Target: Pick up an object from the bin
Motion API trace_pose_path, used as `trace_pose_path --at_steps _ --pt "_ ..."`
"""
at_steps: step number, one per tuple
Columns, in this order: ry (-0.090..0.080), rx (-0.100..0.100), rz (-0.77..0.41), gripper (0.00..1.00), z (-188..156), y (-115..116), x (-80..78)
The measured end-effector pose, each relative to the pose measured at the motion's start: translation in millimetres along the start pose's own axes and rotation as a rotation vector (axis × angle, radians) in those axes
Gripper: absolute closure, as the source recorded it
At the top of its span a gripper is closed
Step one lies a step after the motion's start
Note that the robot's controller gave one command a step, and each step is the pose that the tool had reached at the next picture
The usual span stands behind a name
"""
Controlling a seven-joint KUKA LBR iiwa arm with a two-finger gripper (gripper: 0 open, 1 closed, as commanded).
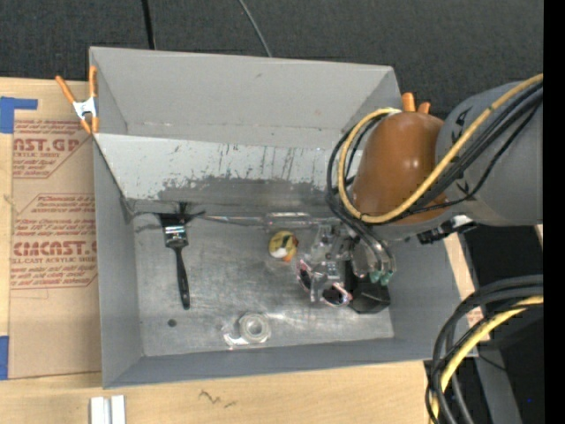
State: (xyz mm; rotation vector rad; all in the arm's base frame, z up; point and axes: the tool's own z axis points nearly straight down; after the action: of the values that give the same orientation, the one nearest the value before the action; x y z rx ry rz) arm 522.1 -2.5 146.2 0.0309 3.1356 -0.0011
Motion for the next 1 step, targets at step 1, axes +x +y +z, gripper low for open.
trace_pose_path --at_steps 1 --pt "0.013 -0.001 -0.018 1.00 -44.2 15.5 16.1"
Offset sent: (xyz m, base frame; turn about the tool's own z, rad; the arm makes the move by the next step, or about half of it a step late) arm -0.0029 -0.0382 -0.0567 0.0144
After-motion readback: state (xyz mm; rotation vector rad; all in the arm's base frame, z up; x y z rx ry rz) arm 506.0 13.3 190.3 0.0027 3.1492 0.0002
